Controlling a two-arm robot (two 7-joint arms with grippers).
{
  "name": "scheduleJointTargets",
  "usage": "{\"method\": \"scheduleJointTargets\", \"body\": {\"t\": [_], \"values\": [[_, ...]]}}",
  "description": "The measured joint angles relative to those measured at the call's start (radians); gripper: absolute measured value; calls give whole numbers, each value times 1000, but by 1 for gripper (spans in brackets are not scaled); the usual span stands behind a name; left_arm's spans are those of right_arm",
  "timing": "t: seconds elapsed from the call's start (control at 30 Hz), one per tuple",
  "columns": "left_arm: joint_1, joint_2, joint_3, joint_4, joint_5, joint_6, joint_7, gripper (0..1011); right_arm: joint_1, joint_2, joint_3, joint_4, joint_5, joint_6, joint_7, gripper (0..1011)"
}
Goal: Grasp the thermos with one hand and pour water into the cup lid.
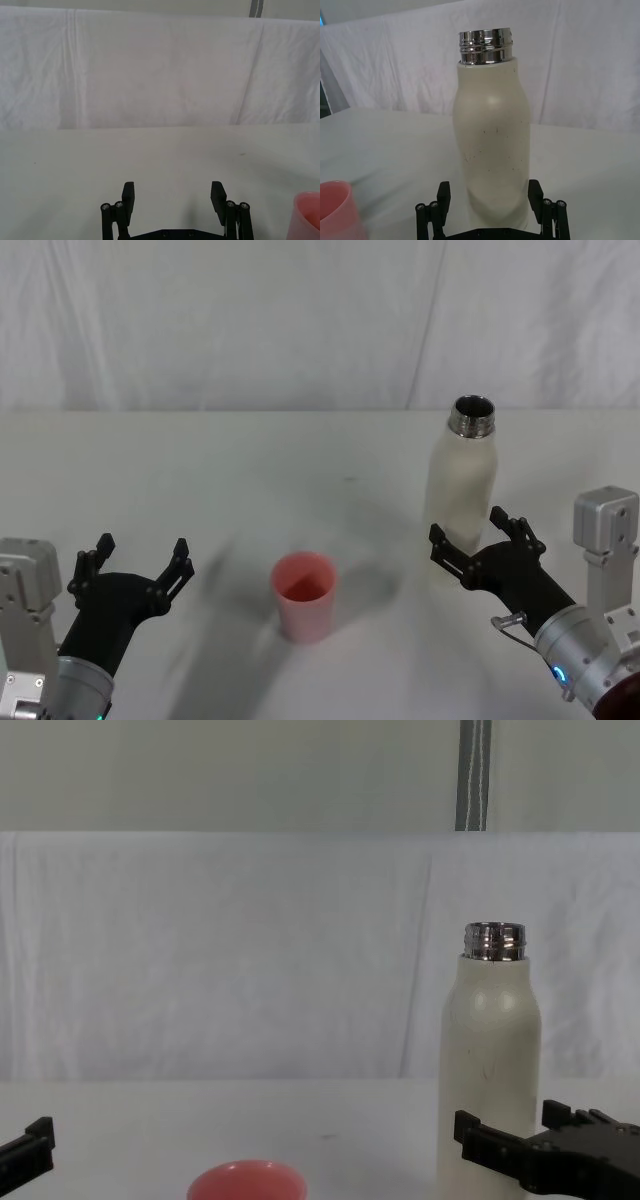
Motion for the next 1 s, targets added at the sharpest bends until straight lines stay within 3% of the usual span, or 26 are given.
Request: {"method": "scheduleJointTargets", "body": {"t": [1.0], "values": [[0,0,0,0,0,0,0,1001,58,-11,3,86,18,-15,-8,1002]]}}
